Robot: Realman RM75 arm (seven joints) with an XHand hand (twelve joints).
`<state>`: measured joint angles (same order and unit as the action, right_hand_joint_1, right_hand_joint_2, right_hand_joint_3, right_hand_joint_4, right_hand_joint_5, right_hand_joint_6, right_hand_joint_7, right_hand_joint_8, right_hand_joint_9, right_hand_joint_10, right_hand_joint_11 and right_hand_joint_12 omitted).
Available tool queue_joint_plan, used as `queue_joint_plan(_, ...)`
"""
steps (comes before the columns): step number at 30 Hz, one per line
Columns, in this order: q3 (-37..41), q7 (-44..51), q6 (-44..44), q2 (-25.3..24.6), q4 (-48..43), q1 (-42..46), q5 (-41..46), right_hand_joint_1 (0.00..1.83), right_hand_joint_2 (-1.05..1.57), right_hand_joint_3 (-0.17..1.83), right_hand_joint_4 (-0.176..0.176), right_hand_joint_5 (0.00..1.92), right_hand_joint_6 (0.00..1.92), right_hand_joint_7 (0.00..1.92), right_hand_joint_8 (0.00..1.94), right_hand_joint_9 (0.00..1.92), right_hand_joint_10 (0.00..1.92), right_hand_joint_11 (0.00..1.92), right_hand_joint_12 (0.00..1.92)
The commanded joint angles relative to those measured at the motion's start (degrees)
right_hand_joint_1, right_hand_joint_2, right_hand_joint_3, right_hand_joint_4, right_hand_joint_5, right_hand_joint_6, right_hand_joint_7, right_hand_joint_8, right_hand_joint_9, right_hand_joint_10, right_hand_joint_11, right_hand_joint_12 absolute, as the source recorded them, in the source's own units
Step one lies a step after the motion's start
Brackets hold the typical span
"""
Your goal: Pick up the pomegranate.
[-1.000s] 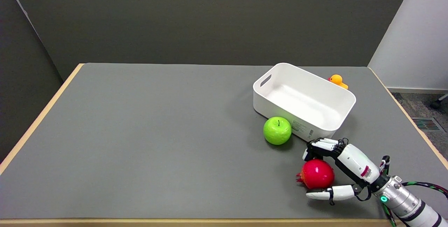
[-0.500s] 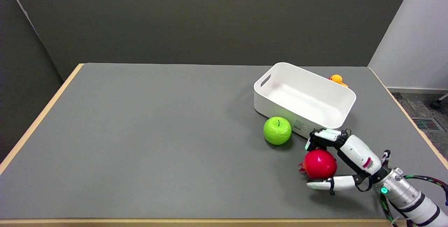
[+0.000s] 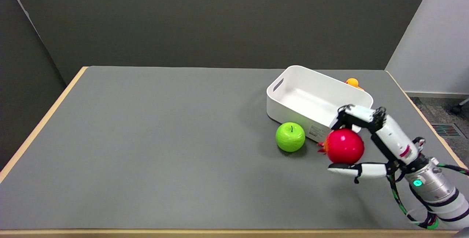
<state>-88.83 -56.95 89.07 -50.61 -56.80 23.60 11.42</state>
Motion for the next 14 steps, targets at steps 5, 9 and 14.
queue_joint_plan(5,14.41,0.56,-9.01,1.8,-20.4,4.47,8.7,1.18,1.09,0.4,-0.176,0.68,1.51,0.72,1.52,0.89,1.89,0.63,1.67)
queue_joint_plan(9,12.65,0.56,-15.11,4.02,-14.82,-3.8,7.76,1.18,1.09,0.39,-0.176,0.67,1.52,0.71,1.53,0.88,1.89,0.63,1.69)
queue_joint_plan(14,4.87,0.29,-18.18,5.28,-4.74,-17.2,5.6,1.18,1.1,0.38,-0.176,0.66,1.52,0.71,1.54,0.88,1.89,0.62,1.7)
